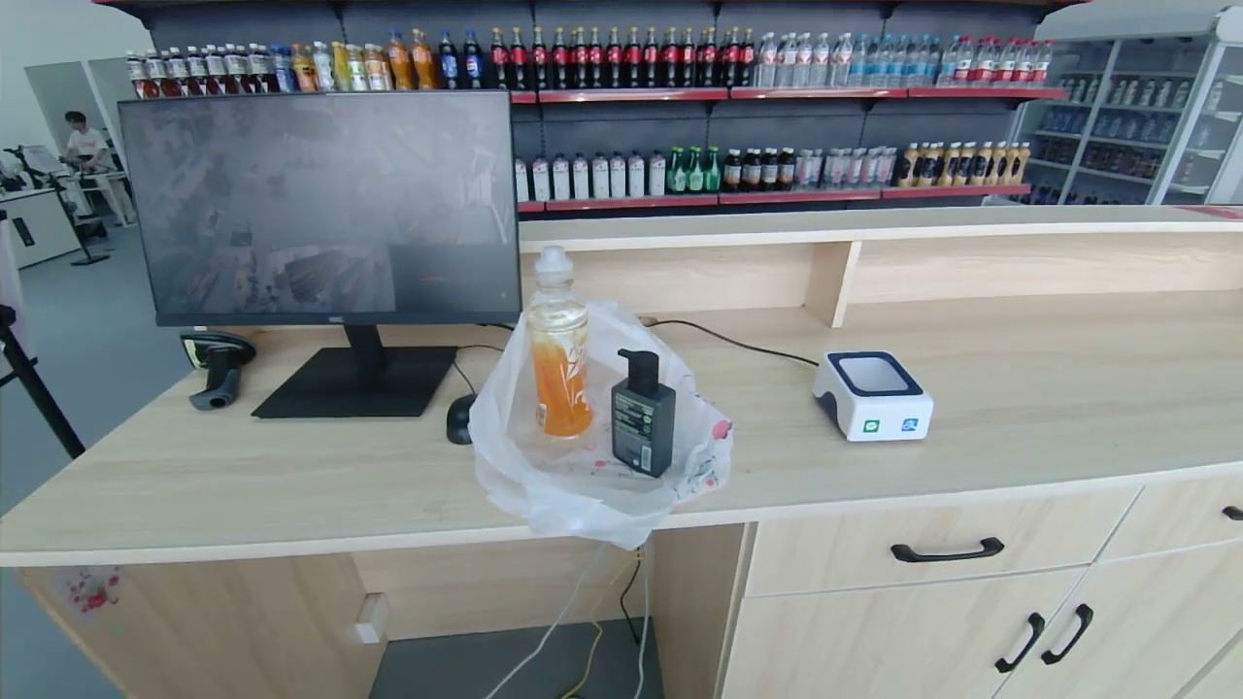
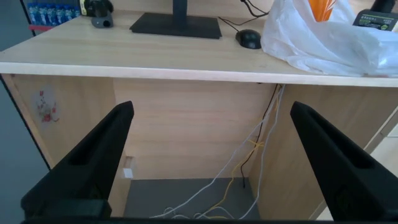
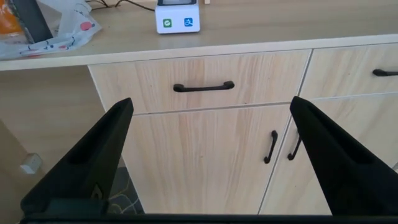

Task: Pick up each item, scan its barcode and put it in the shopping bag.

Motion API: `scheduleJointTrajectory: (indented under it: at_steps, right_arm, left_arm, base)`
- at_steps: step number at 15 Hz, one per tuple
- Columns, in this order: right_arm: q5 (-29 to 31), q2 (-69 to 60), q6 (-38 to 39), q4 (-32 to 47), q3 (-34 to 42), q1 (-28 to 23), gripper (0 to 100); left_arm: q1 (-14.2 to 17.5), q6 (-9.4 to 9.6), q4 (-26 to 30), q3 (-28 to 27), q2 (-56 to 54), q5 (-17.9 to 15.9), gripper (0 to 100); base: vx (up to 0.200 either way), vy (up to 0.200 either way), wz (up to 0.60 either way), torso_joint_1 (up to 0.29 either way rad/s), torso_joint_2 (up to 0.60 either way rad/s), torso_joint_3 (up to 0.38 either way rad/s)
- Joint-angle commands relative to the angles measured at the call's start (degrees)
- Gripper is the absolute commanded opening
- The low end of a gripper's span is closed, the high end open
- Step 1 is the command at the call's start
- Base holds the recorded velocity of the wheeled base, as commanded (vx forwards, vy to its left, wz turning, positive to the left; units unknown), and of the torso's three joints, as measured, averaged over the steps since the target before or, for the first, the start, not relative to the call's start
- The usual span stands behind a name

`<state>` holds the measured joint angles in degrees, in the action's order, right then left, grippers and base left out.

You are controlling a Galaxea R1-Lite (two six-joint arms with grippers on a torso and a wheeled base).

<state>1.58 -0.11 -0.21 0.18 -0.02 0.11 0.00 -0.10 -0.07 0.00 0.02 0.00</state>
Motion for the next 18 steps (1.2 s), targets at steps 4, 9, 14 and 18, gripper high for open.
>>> scheduleJointTrajectory:
  at_steps: [4, 9, 14, 18]
  right_arm:
    - [0.0, 0.11, 0.21, -0.01, 0.02, 0.07, 100]
    - [0.0, 0.11, 0.03, -0.01, 0.02, 0.07, 100]
    - [0.0, 0.11, -0.06, -0.01, 0.02, 0.07, 100]
    - [0.0, 0.11, -0.06, -0.01, 0.02, 0.07, 100]
  left_arm:
    - [0.0, -0.08, -0.1, 0.0, -0.02, 0.0, 100]
    - [0.0, -0.08, -0.01, 0.0, -0.02, 0.0, 100]
    - [0.0, -0.08, -0.01, 0.0, -0.02, 0.0, 100]
    - [0.0, 0.01, -0.01, 0.0, -0.02, 0.0, 100]
  base:
    - [0.0, -0.1, 0.0, 0.002, 0.0, 0.005]
    - [0.0, -0.2, 0.0, 0.005, 0.0, 0.0]
    - [0.0, -0.2, 0.0, 0.004, 0.0, 0.004]
    - [0.0, -0.15, 0.0, -0.001, 0.0, 0.003]
